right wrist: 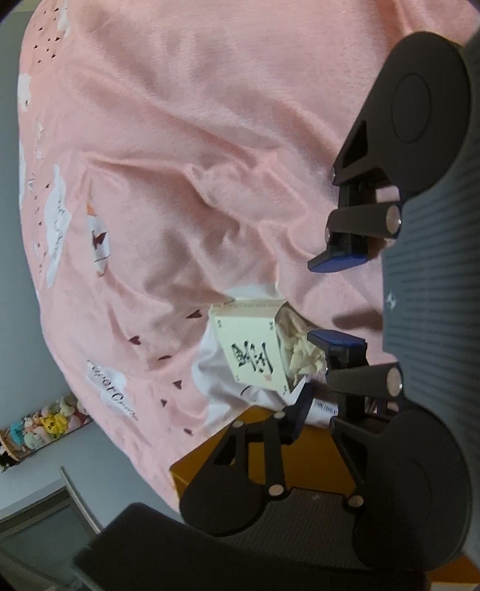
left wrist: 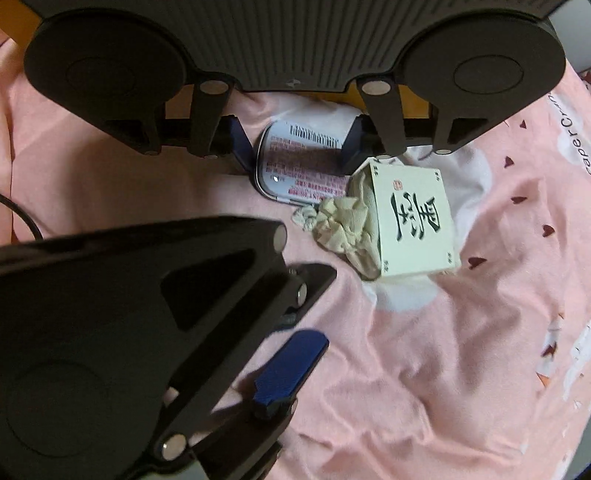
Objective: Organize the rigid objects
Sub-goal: 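Move both open tools back toward the tissue box and red tin on the bed, then grasp the white tissue box with the right tool while the left tool grasps the red-patterned tin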
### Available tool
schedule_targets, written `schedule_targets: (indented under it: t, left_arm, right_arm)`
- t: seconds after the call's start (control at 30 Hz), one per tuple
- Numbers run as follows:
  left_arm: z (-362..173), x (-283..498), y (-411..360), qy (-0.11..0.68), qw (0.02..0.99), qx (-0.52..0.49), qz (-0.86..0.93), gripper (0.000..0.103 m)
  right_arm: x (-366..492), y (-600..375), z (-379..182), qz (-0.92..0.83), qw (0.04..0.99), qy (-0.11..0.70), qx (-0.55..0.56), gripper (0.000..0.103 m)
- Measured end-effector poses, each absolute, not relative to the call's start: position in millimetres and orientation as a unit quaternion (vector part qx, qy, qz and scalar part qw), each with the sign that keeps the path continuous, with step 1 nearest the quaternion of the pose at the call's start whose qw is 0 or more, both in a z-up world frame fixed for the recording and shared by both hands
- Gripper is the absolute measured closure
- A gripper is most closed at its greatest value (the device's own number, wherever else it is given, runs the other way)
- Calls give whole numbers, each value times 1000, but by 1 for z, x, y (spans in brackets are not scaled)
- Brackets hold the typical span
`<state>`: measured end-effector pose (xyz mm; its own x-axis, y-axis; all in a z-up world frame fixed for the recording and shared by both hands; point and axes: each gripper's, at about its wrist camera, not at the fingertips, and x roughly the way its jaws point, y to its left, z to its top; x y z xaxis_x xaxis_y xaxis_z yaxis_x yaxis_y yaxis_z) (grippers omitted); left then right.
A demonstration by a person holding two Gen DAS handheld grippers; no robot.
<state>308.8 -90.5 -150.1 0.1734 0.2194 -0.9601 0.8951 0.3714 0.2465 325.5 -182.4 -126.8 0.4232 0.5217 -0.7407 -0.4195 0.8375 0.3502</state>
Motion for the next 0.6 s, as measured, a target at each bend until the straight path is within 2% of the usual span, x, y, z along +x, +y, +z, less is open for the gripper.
schedule_targets:
  t: [0.13, 0.2, 0.37, 0.6]
  left_arm:
    - [-153, 314, -90, 575, 595, 484, -285, 38]
    - [-154, 311, -90, 564, 597, 496, -282, 42]
    - [-146, 301, -85, 541, 624, 482, -294, 65]
    - [-126, 308, -68, 527, 662, 439, -302, 74]
  right_arm:
    - [328, -183, -129, 274, 841, 462, 56, 74]
    - [328, -184, -130, 272, 841, 463, 60, 75]
    - [328, -191, -129, 281, 839, 458, 83, 74]
    - [326, -191, -128, 287, 840, 453, 83, 74]
